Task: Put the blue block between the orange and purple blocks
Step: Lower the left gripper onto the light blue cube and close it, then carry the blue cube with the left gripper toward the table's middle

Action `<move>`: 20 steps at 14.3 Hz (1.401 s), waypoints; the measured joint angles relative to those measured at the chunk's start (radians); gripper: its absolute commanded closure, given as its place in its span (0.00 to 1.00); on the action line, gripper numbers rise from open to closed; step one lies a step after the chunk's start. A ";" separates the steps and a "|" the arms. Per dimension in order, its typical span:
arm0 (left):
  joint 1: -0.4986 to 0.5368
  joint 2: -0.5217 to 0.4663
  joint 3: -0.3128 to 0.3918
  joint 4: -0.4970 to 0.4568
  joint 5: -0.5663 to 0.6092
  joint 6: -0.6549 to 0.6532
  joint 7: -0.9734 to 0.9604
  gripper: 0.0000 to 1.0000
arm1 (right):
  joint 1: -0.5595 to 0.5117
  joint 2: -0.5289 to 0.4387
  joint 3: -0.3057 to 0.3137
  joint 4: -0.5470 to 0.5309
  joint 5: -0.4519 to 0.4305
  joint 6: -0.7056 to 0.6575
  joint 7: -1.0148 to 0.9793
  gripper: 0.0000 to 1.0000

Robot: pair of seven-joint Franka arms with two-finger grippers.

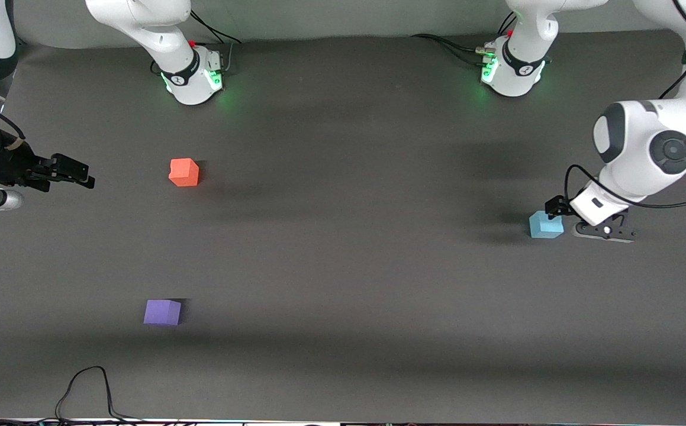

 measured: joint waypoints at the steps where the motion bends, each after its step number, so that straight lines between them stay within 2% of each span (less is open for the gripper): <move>1: 0.002 0.014 0.000 -0.022 0.002 0.039 0.000 0.00 | 0.000 0.000 0.000 0.000 0.000 0.000 0.000 0.00; 8: 0.006 0.130 0.000 -0.057 0.003 0.192 0.001 0.00 | 0.000 0.000 0.000 -0.001 0.000 -0.002 0.000 0.00; 9: 0.006 0.143 0.000 -0.057 0.004 0.209 0.001 0.11 | 0.000 0.000 0.000 -0.001 0.000 -0.002 0.000 0.00; 10: 0.006 0.153 0.000 -0.057 0.004 0.219 0.000 0.34 | 0.000 0.000 0.000 -0.001 0.000 -0.002 0.000 0.00; 11: 0.006 0.158 0.000 -0.057 0.004 0.223 0.000 0.49 | 0.000 0.001 0.000 -0.001 0.000 -0.002 0.000 0.00; 12: 0.006 0.160 0.000 -0.056 0.003 0.225 -0.002 0.54 | 0.000 0.001 0.000 -0.001 0.000 -0.003 0.000 0.00; 18: 0.006 0.155 0.000 -0.045 0.003 0.223 -0.012 0.54 | 0.000 0.011 0.000 -0.002 0.000 -0.003 0.000 0.00; 20: 0.007 0.126 0.000 -0.017 0.003 0.147 -0.016 0.54 | 0.000 0.012 0.000 -0.004 0.000 -0.004 0.000 0.00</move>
